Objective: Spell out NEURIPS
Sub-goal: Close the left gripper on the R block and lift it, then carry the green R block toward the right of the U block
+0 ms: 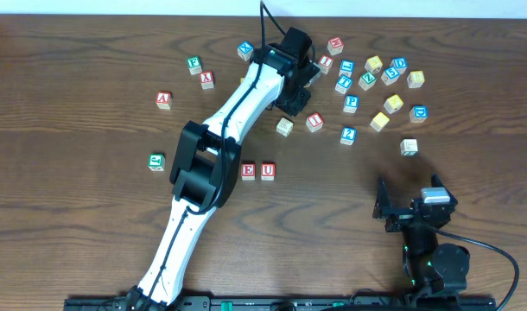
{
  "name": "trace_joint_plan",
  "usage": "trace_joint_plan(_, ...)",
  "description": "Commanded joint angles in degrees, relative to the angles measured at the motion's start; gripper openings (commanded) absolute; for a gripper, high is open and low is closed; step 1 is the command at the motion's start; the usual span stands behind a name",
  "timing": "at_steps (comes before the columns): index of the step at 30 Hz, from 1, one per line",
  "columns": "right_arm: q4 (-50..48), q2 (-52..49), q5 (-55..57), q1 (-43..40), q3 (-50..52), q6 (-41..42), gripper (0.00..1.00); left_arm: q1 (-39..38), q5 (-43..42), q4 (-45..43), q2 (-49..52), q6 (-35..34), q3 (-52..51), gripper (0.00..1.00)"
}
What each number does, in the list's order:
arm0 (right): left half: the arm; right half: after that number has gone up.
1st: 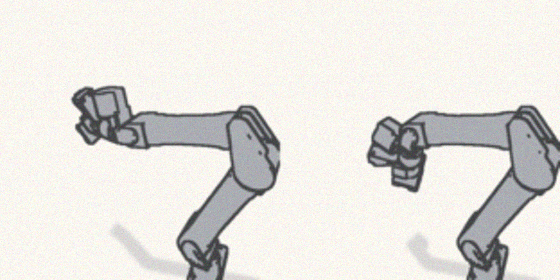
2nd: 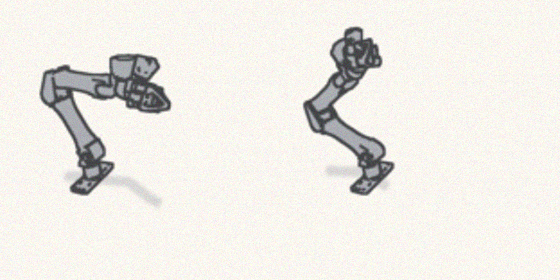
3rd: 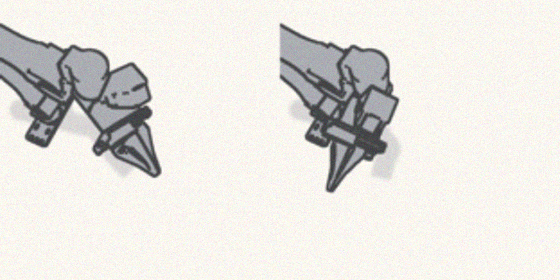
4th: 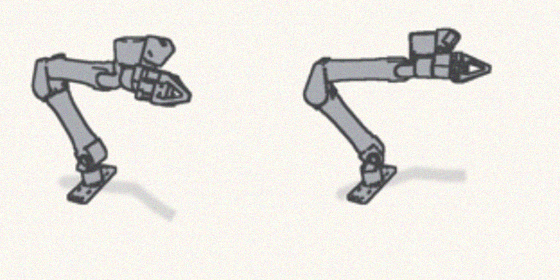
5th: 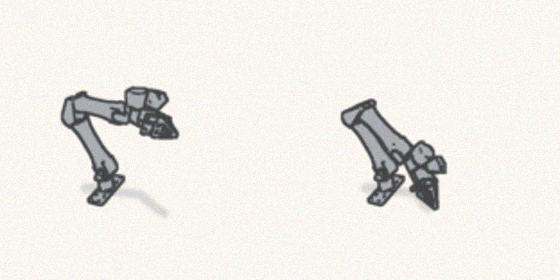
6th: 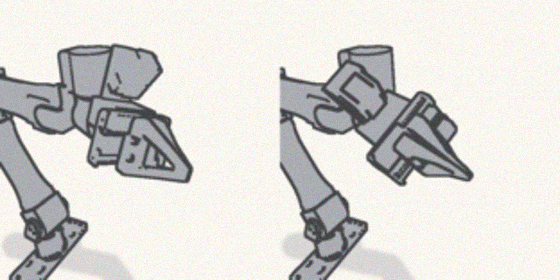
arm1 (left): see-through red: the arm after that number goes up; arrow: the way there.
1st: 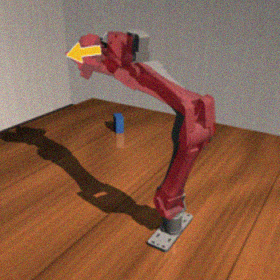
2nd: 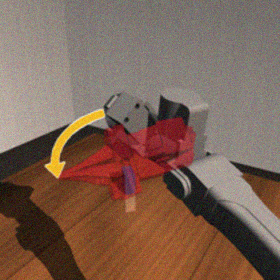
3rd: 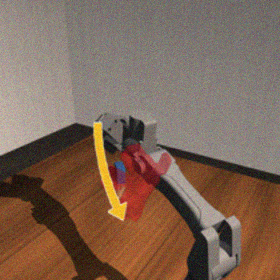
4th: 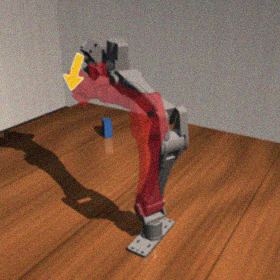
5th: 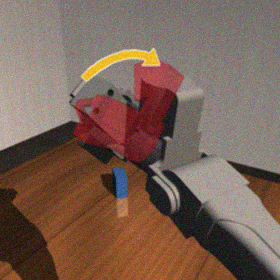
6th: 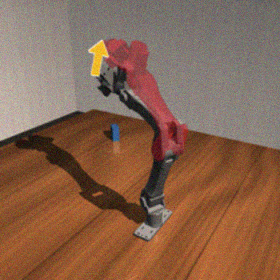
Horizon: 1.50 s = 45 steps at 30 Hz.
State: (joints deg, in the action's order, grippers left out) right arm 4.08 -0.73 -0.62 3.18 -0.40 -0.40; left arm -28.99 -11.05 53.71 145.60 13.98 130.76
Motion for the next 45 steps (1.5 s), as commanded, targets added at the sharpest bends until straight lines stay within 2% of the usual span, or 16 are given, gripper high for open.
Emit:
trace_joint_plan(1,0.26,0.24,0.04,-0.48,0.07,0.79,0.99,0.02,0.33,0.15,-2.71,0.28,1.16,0.27)
trace_joint_plan(12,0.26,0.24,0.04,-0.46,0.07,0.79,0.99,0.04,0.33,0.17,-8.76,-1.46,1.16,0.26)
trace_joint_plan(21,0.26,0.24,0.04,-0.48,0.07,0.79,0.99,0.02,0.55,1.60,-15.80,-9.42,1.16,0.26)
trace_joint_plan(28,0.26,0.24,0.07,-0.46,0.07,0.79,0.99,0.02,4.72,6.97,-21.07,-15.89,1.16,0.19)
trace_joint_plan(29,0.26,0.24,0.04,-0.46,0.07,0.79,0.99,0.02,4.72,7.91,-21.59,-16.59,1.16,0.14)
trace_joint_plan(32,0.26,0.24,0.04,-0.48,0.07,0.79,0.99,0.02,4.74,11.39,-22.73,-18.91,1.16,0.08)
trace_joint_plan(39,0.26,0.24,0.07,-0.46,0.07,0.79,0.99,-0.09,5.35,16.79,-22.82,-21.88,0.98,0.07)
trace_joint_plan(45,0.26,0.24,0.04,-0.46,0.07,0.79,0.99,-2.01,7.56,17.22,-22.82,-22.82,0.98,0.07)
